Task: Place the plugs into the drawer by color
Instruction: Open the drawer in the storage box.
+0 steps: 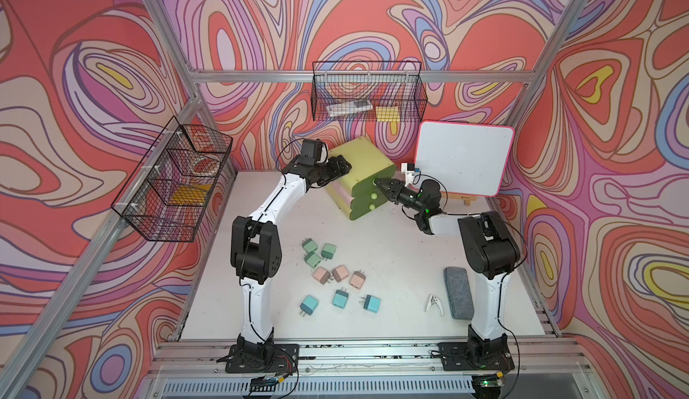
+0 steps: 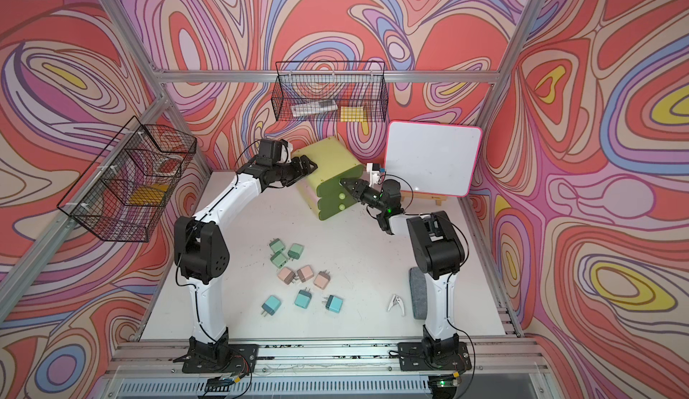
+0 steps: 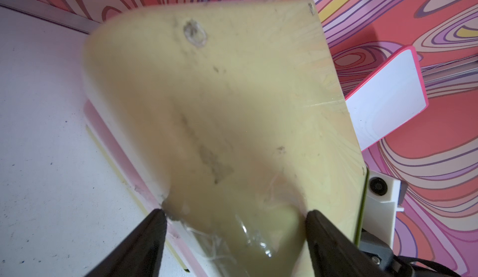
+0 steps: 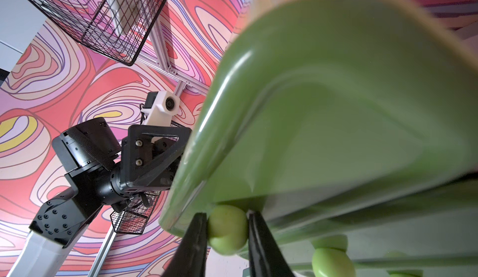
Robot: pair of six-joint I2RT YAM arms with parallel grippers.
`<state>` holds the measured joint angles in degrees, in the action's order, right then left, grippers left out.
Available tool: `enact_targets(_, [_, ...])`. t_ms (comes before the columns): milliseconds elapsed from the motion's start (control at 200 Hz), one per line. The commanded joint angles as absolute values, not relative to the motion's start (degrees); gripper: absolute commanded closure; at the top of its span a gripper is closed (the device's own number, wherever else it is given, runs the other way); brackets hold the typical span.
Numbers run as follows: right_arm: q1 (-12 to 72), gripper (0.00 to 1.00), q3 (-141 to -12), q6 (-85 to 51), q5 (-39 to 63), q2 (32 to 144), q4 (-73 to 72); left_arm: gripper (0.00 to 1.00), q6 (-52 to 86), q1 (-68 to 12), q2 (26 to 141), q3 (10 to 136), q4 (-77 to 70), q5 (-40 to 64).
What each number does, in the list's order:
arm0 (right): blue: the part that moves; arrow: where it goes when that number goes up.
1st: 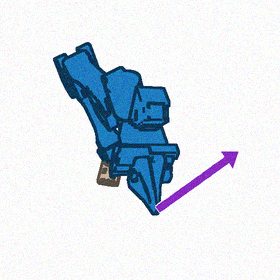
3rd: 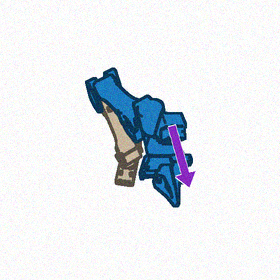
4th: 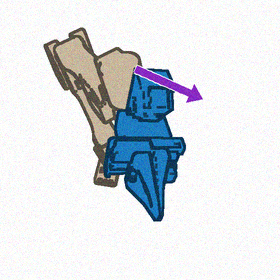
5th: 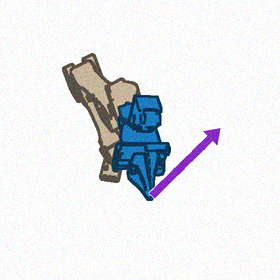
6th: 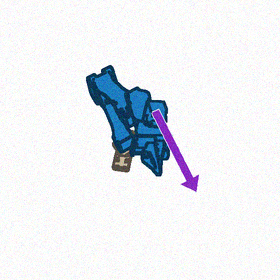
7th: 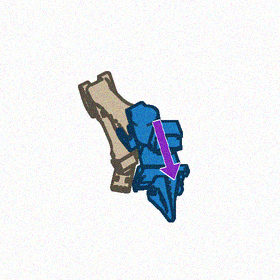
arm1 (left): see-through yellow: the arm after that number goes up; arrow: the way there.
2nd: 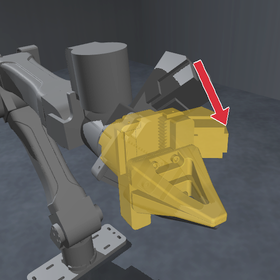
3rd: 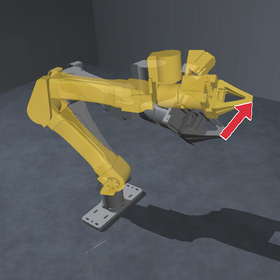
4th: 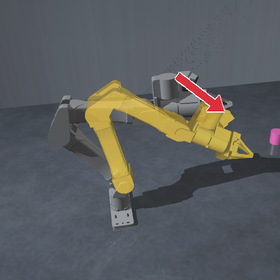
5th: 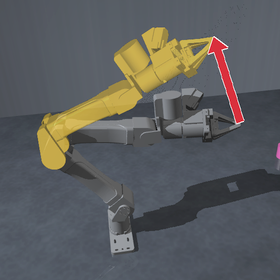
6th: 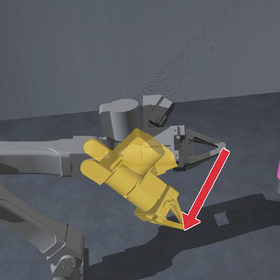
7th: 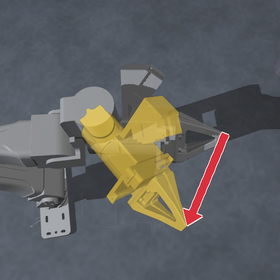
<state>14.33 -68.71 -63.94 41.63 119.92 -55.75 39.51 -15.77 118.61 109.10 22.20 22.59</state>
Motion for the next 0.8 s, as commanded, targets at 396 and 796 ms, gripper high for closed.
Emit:
enact_targets(396, [14.9, 0.86, -65.5, -60.1, 37.7, 115.4, -51.8, 0.18, 36.9, -15.9, 120.1, 109.2, 29.5, 18.3])
enact_targets(796, [14.9, 0.91, -56.9, -56.8, 34.7, 107.5, -48.9, 0.18, 37.4, -15.9, 120.8, 109.9, 29.9, 16.9])
